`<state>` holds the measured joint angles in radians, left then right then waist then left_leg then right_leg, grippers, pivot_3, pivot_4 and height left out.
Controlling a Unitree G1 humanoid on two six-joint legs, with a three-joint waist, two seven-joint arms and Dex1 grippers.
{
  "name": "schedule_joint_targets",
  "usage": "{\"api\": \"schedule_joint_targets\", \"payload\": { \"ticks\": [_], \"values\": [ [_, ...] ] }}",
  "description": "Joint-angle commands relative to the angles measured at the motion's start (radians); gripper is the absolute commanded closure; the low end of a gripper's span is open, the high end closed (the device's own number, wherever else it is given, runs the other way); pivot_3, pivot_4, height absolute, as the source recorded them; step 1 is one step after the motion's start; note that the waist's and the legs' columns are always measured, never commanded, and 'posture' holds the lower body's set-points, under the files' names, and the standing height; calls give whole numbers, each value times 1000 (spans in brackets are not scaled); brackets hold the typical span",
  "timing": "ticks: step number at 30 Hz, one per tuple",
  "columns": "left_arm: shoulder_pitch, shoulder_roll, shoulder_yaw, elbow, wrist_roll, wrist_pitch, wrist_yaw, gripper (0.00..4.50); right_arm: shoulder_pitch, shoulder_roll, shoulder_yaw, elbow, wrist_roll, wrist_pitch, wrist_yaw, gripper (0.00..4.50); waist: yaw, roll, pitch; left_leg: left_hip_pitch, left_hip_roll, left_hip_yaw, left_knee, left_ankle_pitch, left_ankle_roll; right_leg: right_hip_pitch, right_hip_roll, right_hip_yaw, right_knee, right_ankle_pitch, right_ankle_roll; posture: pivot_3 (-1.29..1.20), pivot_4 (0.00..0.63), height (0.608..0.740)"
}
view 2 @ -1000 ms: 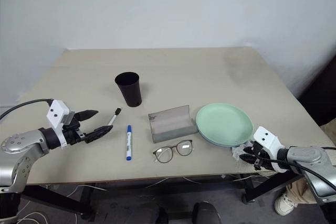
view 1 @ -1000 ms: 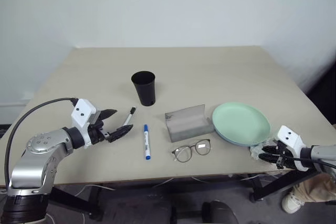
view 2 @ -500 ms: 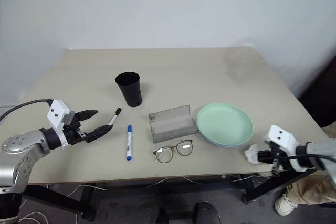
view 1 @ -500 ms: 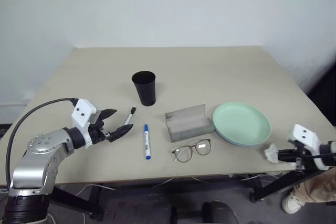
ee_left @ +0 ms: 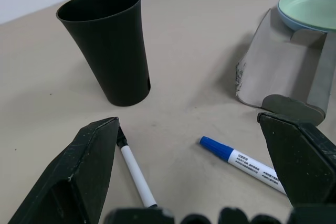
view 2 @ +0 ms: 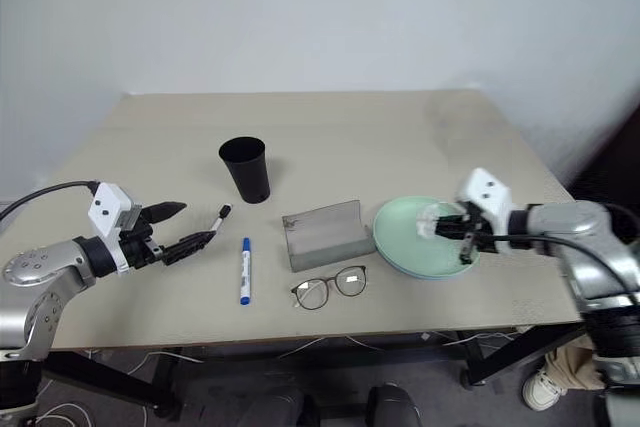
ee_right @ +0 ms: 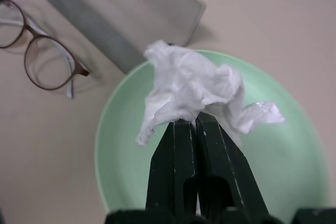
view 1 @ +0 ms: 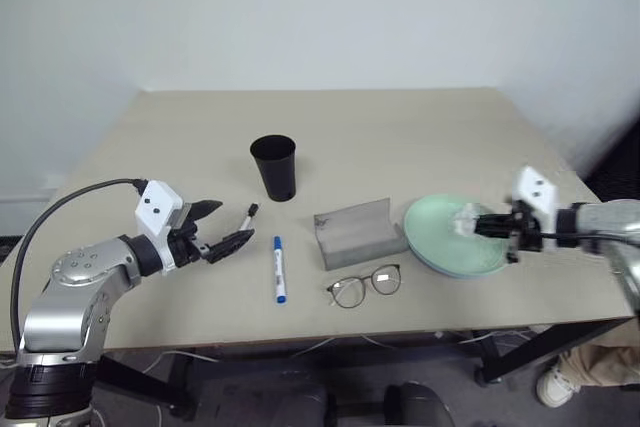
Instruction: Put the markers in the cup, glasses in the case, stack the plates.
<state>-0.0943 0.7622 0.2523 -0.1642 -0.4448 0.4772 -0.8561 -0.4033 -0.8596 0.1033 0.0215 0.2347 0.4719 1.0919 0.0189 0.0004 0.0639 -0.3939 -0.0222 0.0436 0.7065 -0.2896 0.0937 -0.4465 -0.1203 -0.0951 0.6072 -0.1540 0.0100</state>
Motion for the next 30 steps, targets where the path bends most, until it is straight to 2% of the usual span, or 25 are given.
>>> {"api": "schedule_joint_targets", "payload": {
  "ticks": [1, 2, 4, 9, 14, 17, 20, 30],
  "values": [
    [-25, 15, 8, -23, -2, -9, -1, 0, -47, 26, 18, 58, -53, -38, -37, 4457, 2, 0, 0, -1, -1, 0, 0, 2, -4, -1, 0, 0, 0, 0, 0, 0, 0, 723],
    [-23, 14, 8, -29, -2, -6, 1, 0, -59, 40, 31, 88, -75, -62, -52, 4084, 3, 0, 0, -1, -1, 1, 0, 2, -4, -1, 0, 1, 0, 0, 0, 0, 0, 723],
    [-19, 12, 3, -47, -5, 2, 4, 0, -84, 62, 49, 144, -111, -97, -75, 3615, 3, 0, 0, -1, -2, 1, 0, 2, -4, -1, 0, 1, -1, 0, 1, 0, 0, 723],
    [-19, 5, -6, -71, -9, 19, 12, 0, -128, 85, 53, 242, -154, -164, -95, 1821, 3, 0, 0, 0, -1, 1, 0, 2, -5, 0, 1, 1, 0, 0, 0, 0, 0, 723],
    [-38, 10, -36, -90, -9, 34, -2, 0, -100, 44, 19, 188, -87, -170, 24, 116, 4, 0, 0, 1, -1, 0, 0, 2, -4, 1, 2, 1, 1, 0, 0, 0, 0, 723],
    [-61, 26, -94, -105, 0, 65, -22, 0, -45, 4, -47, 46, 78, -105, 178, 116, 6, 0, 0, 0, -1, 0, 0, 1, -3, 1, 2, 1, 0, 0, 0, 0, 0, 723],
    [-100, 43, -183, -109, 14, 94, -66, 0, -30, -10, -95, -86, 223, 18, 239, 116, 4, 0, 0, 1, -1, 0, 0, -1, 0, 2, 2, 1, 0, 0, 1, 0, 0, 723],
    [-366, -11, -489, -22, 81, 149, -212, 0, -88, -13, -81, -109, 219, 35, 249, 116, 12, 0, 0, 1, -1, 1, 3, 0, 2, 2, 2, 1, 0, 1, 2, 0, 0, 723]
  ]
}}
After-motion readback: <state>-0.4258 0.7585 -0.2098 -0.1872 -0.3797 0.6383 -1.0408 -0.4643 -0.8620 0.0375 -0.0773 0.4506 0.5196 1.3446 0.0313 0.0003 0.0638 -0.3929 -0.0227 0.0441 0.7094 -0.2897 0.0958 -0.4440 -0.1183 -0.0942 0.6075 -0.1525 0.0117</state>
